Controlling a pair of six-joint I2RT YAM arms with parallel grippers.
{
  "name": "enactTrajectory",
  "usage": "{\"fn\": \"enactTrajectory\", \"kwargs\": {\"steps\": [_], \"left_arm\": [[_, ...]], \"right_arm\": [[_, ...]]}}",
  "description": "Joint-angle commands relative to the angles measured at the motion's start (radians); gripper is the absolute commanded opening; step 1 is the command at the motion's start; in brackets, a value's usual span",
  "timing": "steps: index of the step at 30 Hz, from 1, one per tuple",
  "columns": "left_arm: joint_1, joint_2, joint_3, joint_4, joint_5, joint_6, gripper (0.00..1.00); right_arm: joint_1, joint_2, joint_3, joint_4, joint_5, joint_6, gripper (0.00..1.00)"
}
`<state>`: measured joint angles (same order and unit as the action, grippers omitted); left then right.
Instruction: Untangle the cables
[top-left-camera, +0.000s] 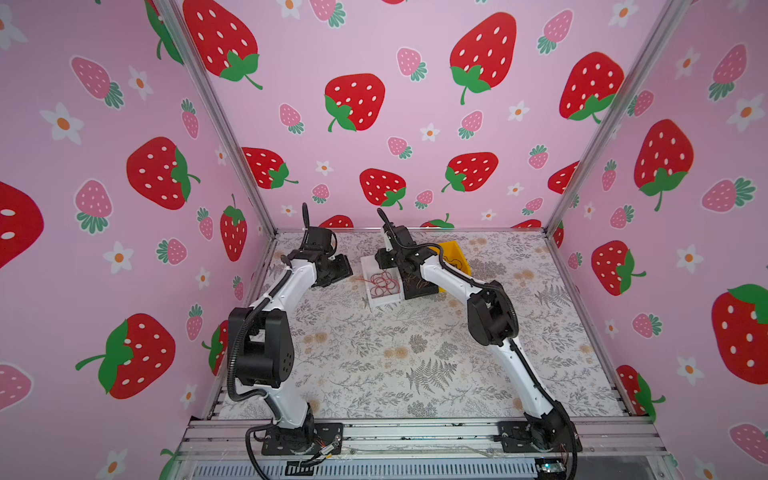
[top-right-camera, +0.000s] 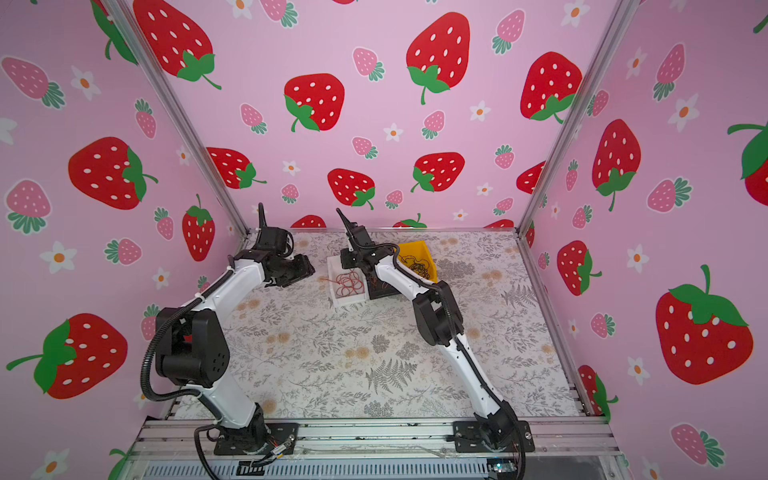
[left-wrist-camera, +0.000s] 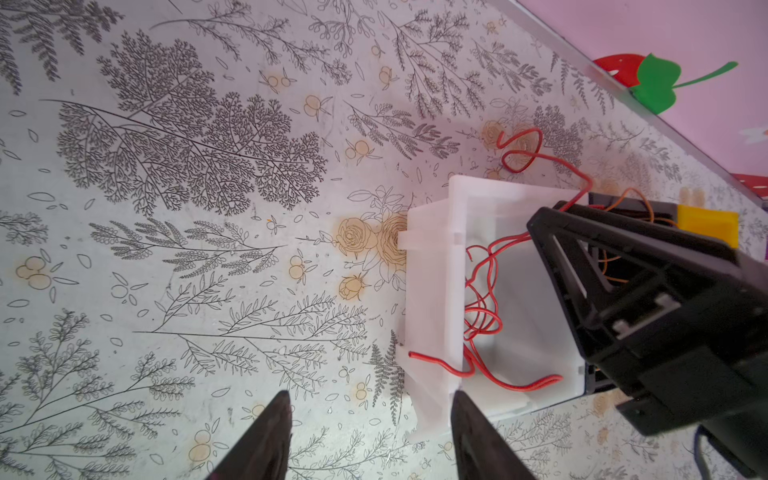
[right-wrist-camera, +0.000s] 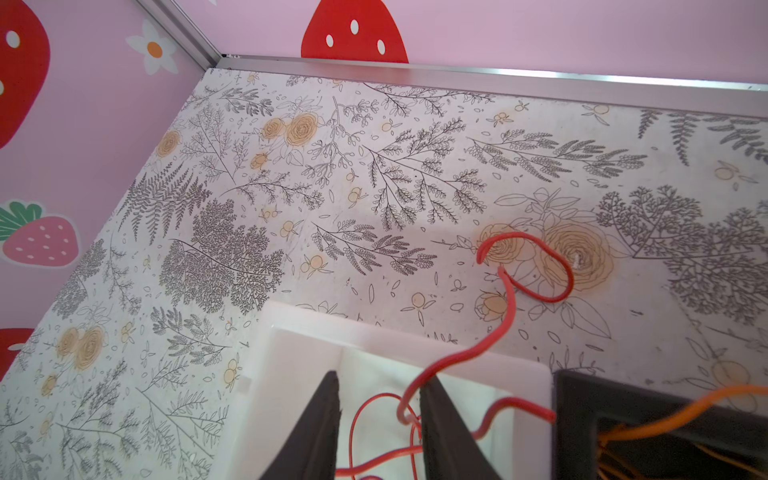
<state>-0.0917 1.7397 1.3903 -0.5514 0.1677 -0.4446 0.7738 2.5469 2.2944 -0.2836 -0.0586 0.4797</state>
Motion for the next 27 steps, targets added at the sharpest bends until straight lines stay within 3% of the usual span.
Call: {"fn": "enactTrajectory", "kwargs": {"steps": [1,11,17,23,24,25,27], "left_arm": [[-0.002,-0.019,0.008,-0.03,-0.007,0.009,0.62],[-0.002,-0.02,-0.003,-0.028,-0.01,0.003,0.62],[-0.003,-0.021,-0.011,-0.015,-0.012,-0.003,0.62],[-0.002,-0.016,-0.019,-0.002,-0.008,-0.004,0.62],[-0.002,-0.014,-0.02,0.003,-0.005,-0.006,0.62],[-0.002,-0.013,-0.022,0.005,-0.004,-0.007,0.62],[-0.002,-0.007,-0.021,0.008,0.001,-0.006,0.62]], "right_arm": [[-0.008,0.023,0.013,0.017,0.016,0.024,0.33],[-0.008,0.006,-0.016,0.075,-0.02,0.004,0.13],[-0.006,-0.123,-0.172,0.187,-0.05,-0.002,0.0],[-0.006,-0.216,-0.283,0.211,-0.072,0.012,0.0],[-0.006,-0.221,-0.292,0.213,-0.067,0.019,0.03],[-0.007,-0.221,-0.293,0.212,-0.062,0.024,0.14],[-0.007,-0.207,-0.279,0.199,-0.038,0.036,0.23]]}}
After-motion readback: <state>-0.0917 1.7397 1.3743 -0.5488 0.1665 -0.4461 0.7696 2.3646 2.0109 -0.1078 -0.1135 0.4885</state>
